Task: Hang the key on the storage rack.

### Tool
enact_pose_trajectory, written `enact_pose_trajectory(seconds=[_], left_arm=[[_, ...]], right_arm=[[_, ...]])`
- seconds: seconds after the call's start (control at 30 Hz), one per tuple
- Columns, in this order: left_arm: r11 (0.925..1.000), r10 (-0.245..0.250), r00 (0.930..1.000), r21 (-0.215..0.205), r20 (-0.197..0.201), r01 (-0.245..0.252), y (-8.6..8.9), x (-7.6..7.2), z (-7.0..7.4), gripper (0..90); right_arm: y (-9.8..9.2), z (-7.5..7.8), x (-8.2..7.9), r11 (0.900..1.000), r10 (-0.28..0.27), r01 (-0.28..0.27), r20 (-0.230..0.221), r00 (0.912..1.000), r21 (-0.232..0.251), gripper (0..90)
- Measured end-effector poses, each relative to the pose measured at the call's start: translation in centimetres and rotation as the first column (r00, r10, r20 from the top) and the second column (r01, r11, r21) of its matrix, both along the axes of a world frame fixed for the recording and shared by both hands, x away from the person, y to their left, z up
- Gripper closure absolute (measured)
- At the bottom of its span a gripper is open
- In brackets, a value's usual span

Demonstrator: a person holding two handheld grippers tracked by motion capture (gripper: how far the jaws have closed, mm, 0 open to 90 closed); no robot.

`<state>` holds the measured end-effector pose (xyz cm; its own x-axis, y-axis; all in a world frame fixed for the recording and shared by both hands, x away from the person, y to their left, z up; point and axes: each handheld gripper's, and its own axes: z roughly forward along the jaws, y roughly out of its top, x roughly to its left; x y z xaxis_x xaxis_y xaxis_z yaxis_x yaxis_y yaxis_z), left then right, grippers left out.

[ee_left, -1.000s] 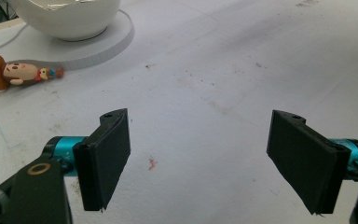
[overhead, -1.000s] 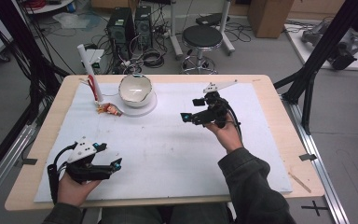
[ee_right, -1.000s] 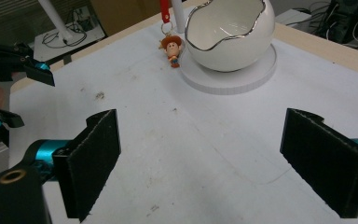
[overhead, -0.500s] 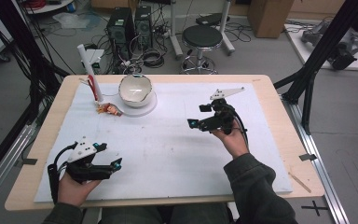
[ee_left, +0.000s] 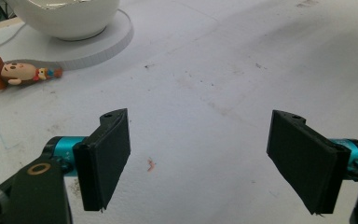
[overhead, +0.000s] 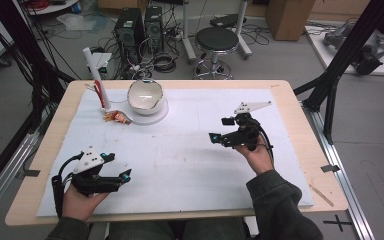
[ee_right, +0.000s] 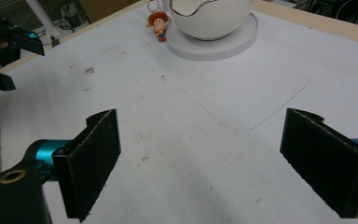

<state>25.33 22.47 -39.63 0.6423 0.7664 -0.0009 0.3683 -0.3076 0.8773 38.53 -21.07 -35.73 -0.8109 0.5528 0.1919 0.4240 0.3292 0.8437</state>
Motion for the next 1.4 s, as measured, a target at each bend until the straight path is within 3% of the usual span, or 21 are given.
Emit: enact_pose_trajectory(seconds=[0.93, 1.4], left_arm=[[0.9999, 0.001, 1.0000, -0.012, -0.007, -0.001, 0.2, 0.1, 0.0, 21.8], [0.9995, -0.002, 0.9999, -0.031, -0.013, 0.002, 0.5, 0.0, -0.1, 21.8]], right_arm=[[-3.0, -2.2, -2.5, 0.999, -0.039, 0.039, 0.008, 0.9992, -0.019, 11.2], [-4.4, -2.5, -3.7, 0.998, -0.059, 0.059, 0.017, 0.9981, -0.016, 11.2]])
